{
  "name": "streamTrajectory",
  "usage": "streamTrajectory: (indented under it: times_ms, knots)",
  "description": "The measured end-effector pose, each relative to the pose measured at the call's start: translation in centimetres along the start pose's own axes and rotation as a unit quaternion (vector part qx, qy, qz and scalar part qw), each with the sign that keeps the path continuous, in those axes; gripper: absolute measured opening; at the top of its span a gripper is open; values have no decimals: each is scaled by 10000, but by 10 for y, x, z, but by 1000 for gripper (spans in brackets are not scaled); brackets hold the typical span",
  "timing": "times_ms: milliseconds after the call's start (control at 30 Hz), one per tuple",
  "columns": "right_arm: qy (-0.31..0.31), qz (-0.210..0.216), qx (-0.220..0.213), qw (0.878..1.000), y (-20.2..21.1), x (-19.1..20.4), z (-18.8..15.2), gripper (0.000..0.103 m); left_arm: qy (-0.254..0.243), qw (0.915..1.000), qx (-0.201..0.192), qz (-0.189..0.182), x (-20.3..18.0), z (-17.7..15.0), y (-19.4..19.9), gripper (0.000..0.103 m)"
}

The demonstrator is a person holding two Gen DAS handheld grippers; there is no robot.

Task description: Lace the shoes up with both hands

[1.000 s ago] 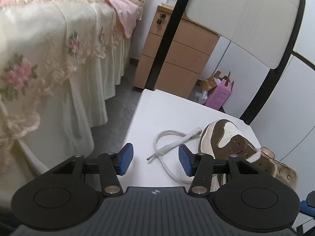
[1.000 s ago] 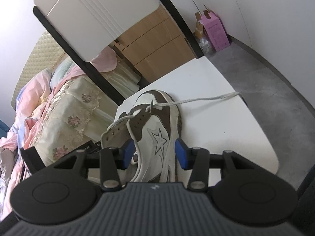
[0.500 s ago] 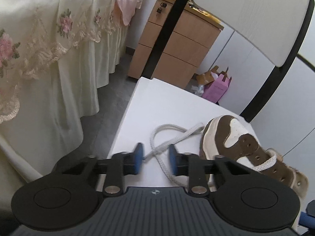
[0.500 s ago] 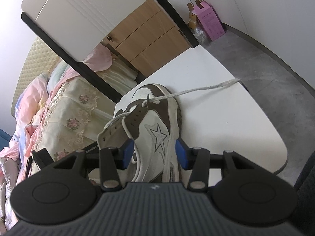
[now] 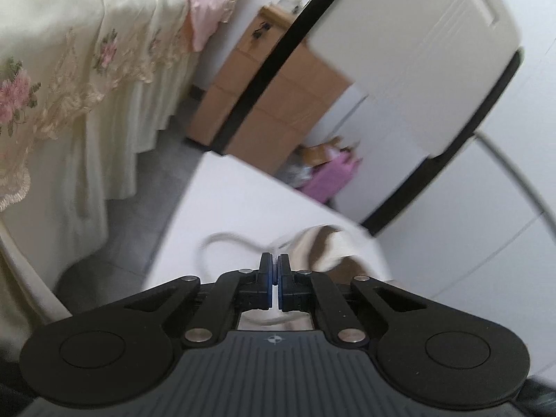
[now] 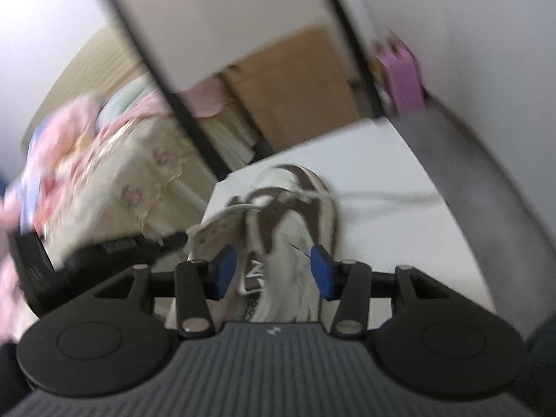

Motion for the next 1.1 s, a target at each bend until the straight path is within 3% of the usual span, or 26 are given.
streamTrajectory:
  times_ms: [100,167,300,433,533,667,767,833,933,1033,1100]
  knots:
    - [1029,157,-217,9943,5,31,-1,49,218,9981,9,-569,-8,2,18,3]
    - [1737,237,-401,9837,9,52,-4,49,308,9963,1,-799,-11,2,29,3]
    - [3324,197,-649,9407,11,87,-16,48,372,9917,109,-1226,-20,-2,43,3]
    - [4789,-102,-895,8732,7,103,-27,46,284,9866,312,-1573,-29,-7,50,3]
    - [5874,-330,-1049,8018,2,107,-38,46,159,9841,461,-1707,-35,-11,49,3]
    - [6965,-225,-1255,7061,3,107,-54,45,12,9810,617,-1837,-42,-15,47,3]
    - [7408,-193,-1370,6574,3,108,-56,44,-35,9783,759,-1928,-45,-19,45,3]
    - [7571,-318,-1444,6363,1,109,-52,41,-75,9774,778,-1963,-47,-20,45,3]
    - [7680,-223,-1407,6244,-1,109,-46,35,-34,9760,763,-2037,-47,-19,45,3]
    - [7851,-80,-1448,6022,0,110,-45,23,20,9762,782,-2021,-46,-19,44,3]
    - [7885,-18,-1449,5977,3,113,-45,18,39,9762,762,-2032,-46,-18,44,3]
Point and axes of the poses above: each gripper's, at about its wrist camera, not at the fingertips, and y roughly against the way its jaws point, x to its left, z to its top, the point moved 5 cm from there along -y, roughly the way its jaws point, and after that the axes turned 6 degrees about -z, right-handed, at the moved point
